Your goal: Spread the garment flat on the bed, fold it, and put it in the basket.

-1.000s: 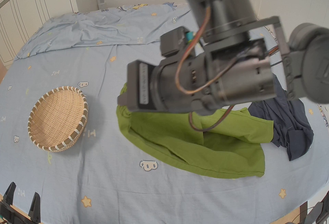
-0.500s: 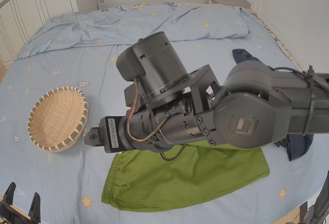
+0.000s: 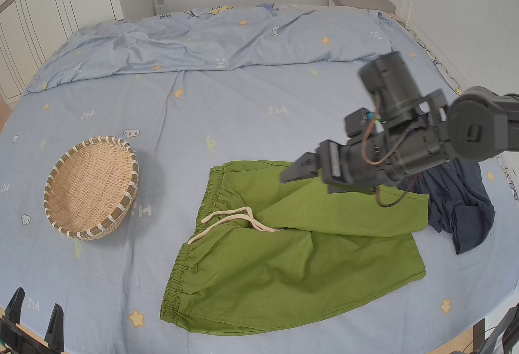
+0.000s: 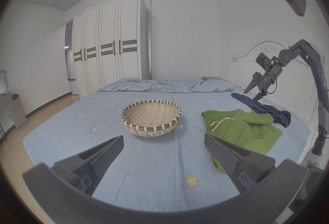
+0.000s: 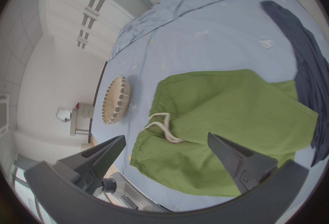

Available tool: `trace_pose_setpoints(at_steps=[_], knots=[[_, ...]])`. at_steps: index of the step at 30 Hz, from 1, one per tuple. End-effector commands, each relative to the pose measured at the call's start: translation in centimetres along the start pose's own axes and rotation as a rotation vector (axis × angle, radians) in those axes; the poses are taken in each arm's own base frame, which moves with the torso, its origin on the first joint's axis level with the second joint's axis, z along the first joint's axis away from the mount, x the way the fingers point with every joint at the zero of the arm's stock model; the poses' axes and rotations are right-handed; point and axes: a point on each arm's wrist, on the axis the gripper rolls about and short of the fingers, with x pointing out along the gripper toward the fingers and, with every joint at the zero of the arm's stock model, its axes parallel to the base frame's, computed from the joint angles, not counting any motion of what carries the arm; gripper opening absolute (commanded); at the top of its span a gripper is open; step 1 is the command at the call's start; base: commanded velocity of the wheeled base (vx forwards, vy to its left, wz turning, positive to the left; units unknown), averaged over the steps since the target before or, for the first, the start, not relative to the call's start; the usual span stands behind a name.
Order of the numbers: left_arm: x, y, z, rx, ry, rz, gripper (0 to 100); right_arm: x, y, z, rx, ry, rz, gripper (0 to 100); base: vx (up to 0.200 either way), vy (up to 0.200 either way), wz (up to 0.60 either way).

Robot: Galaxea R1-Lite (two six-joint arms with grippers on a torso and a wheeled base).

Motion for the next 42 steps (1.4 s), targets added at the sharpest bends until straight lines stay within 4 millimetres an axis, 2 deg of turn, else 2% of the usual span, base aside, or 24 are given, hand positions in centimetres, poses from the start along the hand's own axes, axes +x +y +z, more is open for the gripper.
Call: trace_pose_setpoints(at_steps=[1, 3, 4, 6, 7, 9, 15, 18, 19, 20, 21, 22, 24, 26, 27, 28, 30, 34, 35, 37, 42], knots=[[0.0, 0.0, -0.5, 0.009, 0.003, -0.003, 100, -9.8, -7.7, -2.2, 0.169, -0.162, 0.003, 100, 0.000, 0.000, 0.00], [0.0, 0.0, -0.5, 0.020, 0.003, -0.004, 100, -10.3, -8.6, -3.4, 0.184, -0.184, 0.003, 100, 0.000, 0.000, 0.00], [0.0, 0.0, -0.5, 0.024, 0.003, -0.014, 100, -10.5, -9.3, -4.7, 0.188, -0.203, 0.004, 100, 0.000, 0.000, 0.00], [0.0, 0.0, -0.5, 0.021, 0.003, -0.018, 100, -11.1, -9.8, -6.3, 0.184, -0.241, 0.010, 100, 0.000, 0.000, 0.00], [0.0, 0.0, -0.5, 0.021, 0.003, -0.018, 100, -11.1, -9.8, -6.3, 0.184, -0.241, 0.010, 100, 0.000, 0.000, 0.00], [0.0, 0.0, -0.5, 0.023, 0.000, -0.008, 100, -11.7, -10.2, -8.4, 0.166, -0.287, 0.025, 100, 0.000, 0.000, 0.00], [0.0, -0.1, -0.4, 0.062, -0.007, -0.018, 100, -12.7, -10.4, -11.0, 0.144, -0.333, 0.033, 100, 0.000, 0.000, 0.00], [0.0, 0.0, -0.4, 0.058, -0.010, -0.014, 100, -12.9, -10.4, -11.7, 0.138, -0.333, 0.032, 100, 0.000, 0.000, 0.00], [-0.9, 0.0, 2.8, 0.017, -0.148, 0.006, 100, -12.9, -10.5, -11.8, 0.138, -0.333, 0.031, 100, 0.000, 0.000, 0.00], [-2.2, 0.1, 7.3, -0.078, -0.284, -0.010, 100, -13.0, -10.5, -11.8, 0.138, -0.334, 0.028, 100, 0.000, 0.000, 0.00], [-2.2, 0.1, 7.3, -0.078, -0.284, -0.010, 100, -13.0, -10.5, -11.8, 0.138, -0.334, 0.028, 100, 0.000, 0.000, 0.00], [-3.3, 0.4, 14.1, -0.269, -0.335, -0.100, 100, -12.9, -10.5, -11.8, 0.140, -0.333, 0.028, 100, 0.000, 0.000, 0.00], [-2.9, 0.5, 16.9, -0.283, -0.216, -0.155, 100, -12.9, -10.6, -11.8, 0.140, -0.329, 0.025, 100, 0.000, 0.000, 0.00], [-1.8, 0.2, 16.5, -0.247, -0.030, -0.227, 100, -12.9, -10.7, -12.1, 0.133, -0.324, 0.020, 100, 0.000, 0.000, 0.00], [-1.8, 0.2, 16.5, -0.247, -0.030, -0.227, 100, -12.9, -10.7, -12.1, 0.133, -0.324, 0.020, 100, 0.000, 0.000, 0.00], [0.7, -0.5, 15.8, -0.246, 0.165, -0.313, 100, -12.7, -10.9, -12.7, 0.119, -0.306, 0.011, 100, 0.000, 0.000, 0.00], [3.4, -1.2, 14.2, -0.272, 0.348, -0.379, 100, -12.8, -11.1, -13.7, 0.089, -0.293, 0.000, 100, 0.000, 0.000, 0.00], [7.2, -2.3, 10.5, -0.336, 0.616, -0.497, 100, -12.3, -11.7, -15.3, 0.017, -0.244, -0.028, 100, 0.000, 0.000, 0.00], [7.3, -2.3, 10.3, -0.339, 0.629, -0.504, 100, -12.3, -11.7, -15.4, 0.015, -0.242, -0.029, 100, 0.000, 0.000, 0.00], [9.2, -3.3, 7.6, -0.406, 0.790, -0.628, 100, -11.8, -11.7, -15.0, 0.002, -0.221, -0.026, 100, 0.000, 0.000, 0.00], [10.8, -3.9, 5.5, -0.481, 0.888, -0.698, 100, -10.7, -12.1, -14.2, -0.007, -0.189, -0.044, 100, 0.000, 0.000, 0.00]])
